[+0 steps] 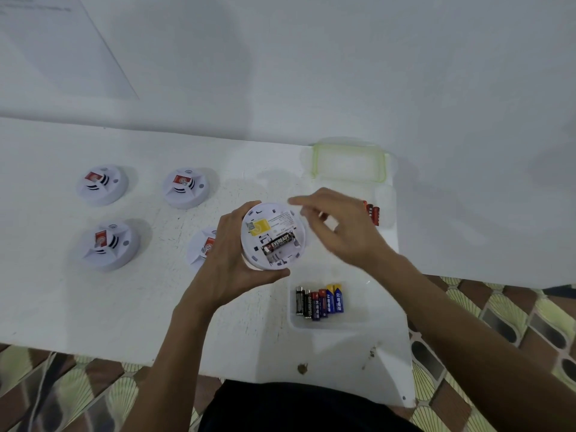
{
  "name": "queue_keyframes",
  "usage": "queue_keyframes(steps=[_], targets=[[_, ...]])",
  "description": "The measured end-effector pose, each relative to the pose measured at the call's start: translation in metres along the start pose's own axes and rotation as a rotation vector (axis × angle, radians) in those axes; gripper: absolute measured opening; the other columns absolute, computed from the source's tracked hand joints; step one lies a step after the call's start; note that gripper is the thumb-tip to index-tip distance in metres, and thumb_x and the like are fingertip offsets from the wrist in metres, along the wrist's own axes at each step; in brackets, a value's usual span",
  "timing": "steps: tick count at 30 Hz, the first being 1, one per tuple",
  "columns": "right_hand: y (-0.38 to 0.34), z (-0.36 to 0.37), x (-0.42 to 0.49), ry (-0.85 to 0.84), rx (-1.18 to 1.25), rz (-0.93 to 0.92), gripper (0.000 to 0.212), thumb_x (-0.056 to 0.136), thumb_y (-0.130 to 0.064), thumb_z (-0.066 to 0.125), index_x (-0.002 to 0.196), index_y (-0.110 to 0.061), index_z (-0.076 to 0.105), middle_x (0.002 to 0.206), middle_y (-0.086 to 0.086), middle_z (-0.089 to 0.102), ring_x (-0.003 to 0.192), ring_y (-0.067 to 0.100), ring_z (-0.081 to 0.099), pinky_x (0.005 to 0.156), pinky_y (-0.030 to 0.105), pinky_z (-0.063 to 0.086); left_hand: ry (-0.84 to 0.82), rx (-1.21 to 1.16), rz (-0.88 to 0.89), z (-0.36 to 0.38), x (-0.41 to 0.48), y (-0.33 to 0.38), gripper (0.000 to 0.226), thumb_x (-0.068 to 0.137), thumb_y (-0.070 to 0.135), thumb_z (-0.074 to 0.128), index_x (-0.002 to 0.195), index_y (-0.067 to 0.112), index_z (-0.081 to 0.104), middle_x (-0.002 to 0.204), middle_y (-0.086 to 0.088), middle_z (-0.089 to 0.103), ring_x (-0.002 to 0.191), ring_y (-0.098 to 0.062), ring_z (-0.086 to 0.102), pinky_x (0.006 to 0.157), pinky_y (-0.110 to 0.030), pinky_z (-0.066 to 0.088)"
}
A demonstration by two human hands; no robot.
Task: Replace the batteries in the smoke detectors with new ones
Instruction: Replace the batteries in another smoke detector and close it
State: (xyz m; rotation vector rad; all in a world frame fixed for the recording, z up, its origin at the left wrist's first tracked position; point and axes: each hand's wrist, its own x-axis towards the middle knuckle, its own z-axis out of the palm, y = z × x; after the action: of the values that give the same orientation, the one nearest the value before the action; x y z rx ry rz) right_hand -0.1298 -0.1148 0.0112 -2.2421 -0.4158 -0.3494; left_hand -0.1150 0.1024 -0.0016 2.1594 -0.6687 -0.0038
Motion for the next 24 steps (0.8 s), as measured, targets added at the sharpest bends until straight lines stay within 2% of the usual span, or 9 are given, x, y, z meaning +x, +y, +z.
queue_keyframes(steps=[2, 4, 6, 8, 14, 17, 19, 21, 24], targets=[[0.018, -0.013, 0.009, 0.035, -0.099, 0.150, 0.023, 0.094, -0.010, 0.058, 0.111, -0.016, 0.072, 0.081, -0.006, 0.066, 0.066, 0.008, 0.059, 0.067, 0.019, 0.047, 0.010, -0.005, -0.004, 0.001, -0.005, -0.002, 0.076, 0.058, 0.059, 0.075, 0.122, 0.046, 0.036, 0.118, 0.034, 0.044, 0.112, 0.005, 0.046, 0.094, -0.011, 0.039], [0.040, -0.026, 0.017, -0.023, -0.230, 0.347, 0.019, 0.093, -0.016, 0.059, 0.108, -0.019, 0.071, 0.076, -0.005, 0.066, 0.060, 0.005, 0.058, 0.067, 0.026, 0.052, 0.017, -0.008, -0.032, 0.000, -0.010, -0.004, 0.078, 0.056, 0.060, 0.073, 0.122, 0.050, 0.033, 0.119, 0.041, 0.037, 0.112, 0.013, 0.040, 0.092, -0.002, 0.031], [0.061, -0.033, 0.022, -0.149, -0.354, 0.501, 0.021, 0.093, -0.018, 0.059, 0.111, -0.017, 0.068, 0.083, 0.000, 0.068, 0.067, 0.012, 0.062, 0.073, 0.033, 0.055, 0.028, -0.010, -0.062, 0.000, -0.012, -0.007, 0.084, 0.055, 0.063, 0.073, 0.126, 0.049, 0.030, 0.122, 0.038, 0.035, 0.114, 0.013, 0.039, 0.091, -0.001, 0.029], [0.081, -0.033, 0.026, -0.244, -0.419, 0.572, 0.025, 0.091, -0.018, 0.061, 0.115, -0.015, 0.067, 0.096, 0.006, 0.068, 0.081, 0.022, 0.064, 0.079, 0.037, 0.055, 0.027, -0.001, -0.071, 0.000, -0.013, -0.010, 0.085, 0.054, 0.064, 0.072, 0.127, 0.049, 0.030, 0.122, 0.034, 0.036, 0.114, 0.011, 0.040, 0.091, -0.005, 0.030], [0.117, -0.017, 0.037, -0.416, -0.531, 0.577, 0.034, 0.084, -0.026, 0.070, 0.116, -0.017, 0.066, 0.115, 0.007, 0.062, 0.097, 0.027, 0.062, 0.080, 0.035, 0.052, 0.016, -0.004, -0.084, 0.003, -0.012, -0.015, 0.092, 0.055, 0.065, 0.072, 0.133, 0.039, 0.032, 0.125, 0.034, 0.035, 0.116, 0.011, 0.039, 0.093, -0.005, 0.029], [0.121, -0.010, 0.040, -0.476, -0.548, 0.549, 0.028, 0.083, -0.021, 0.069, 0.110, -0.014, 0.067, 0.114, 0.007, 0.062, 0.095, 0.027, 0.060, 0.079, 0.038, 0.054, 0.007, -0.005, -0.097, 0.004, -0.012, -0.019, 0.098, 0.055, 0.063, 0.074, 0.137, 0.027, 0.036, 0.127, 0.027, 0.038, 0.117, 0.006, 0.039, 0.095, -0.008, 0.031], [0.121, -0.008, 0.039, -0.486, -0.534, 0.535, 0.020, 0.084, -0.016, 0.067, 0.104, -0.012, 0.066, 0.108, 0.009, 0.064, 0.089, 0.026, 0.061, 0.076, 0.036, 0.055, 0.007, -0.009, -0.096, 0.004, -0.012, -0.020, 0.099, 0.055, 0.063, 0.074, 0.137, 0.025, 0.036, 0.127, 0.023, 0.040, 0.118, 0.003, 0.041, 0.096, -0.013, 0.033], [0.116, -0.010, 0.036, -0.434, -0.449, 0.526, 0.015, 0.086, -0.012, 0.065, 0.101, -0.013, 0.064, 0.097, 0.010, 0.068, 0.078, 0.021, 0.061, 0.071, 0.034, 0.054, 0.006, -0.004, -0.098, 0.004, -0.013, -0.021, 0.099, 0.055, 0.064, 0.073, 0.137, 0.027, 0.035, 0.127, 0.020, 0.041, 0.119, 0.001, 0.041, 0.098, -0.017, 0.035], [0.093, -0.016, 0.030, -0.183, -0.160, 0.550, 0.014, 0.089, -0.010, 0.064, 0.101, -0.017, 0.062, 0.079, 0.005, 0.068, 0.061, 0.013, 0.061, 0.058, 0.033, 0.056, 0.025, -0.002, -0.097, 0.004, -0.012, -0.019, 0.093, 0.054, 0.066, 0.072, 0.133, 0.040, 0.030, 0.125, 0.033, 0.036, 0.116, 0.008, 0.039, 0.095, -0.015, 0.033]])
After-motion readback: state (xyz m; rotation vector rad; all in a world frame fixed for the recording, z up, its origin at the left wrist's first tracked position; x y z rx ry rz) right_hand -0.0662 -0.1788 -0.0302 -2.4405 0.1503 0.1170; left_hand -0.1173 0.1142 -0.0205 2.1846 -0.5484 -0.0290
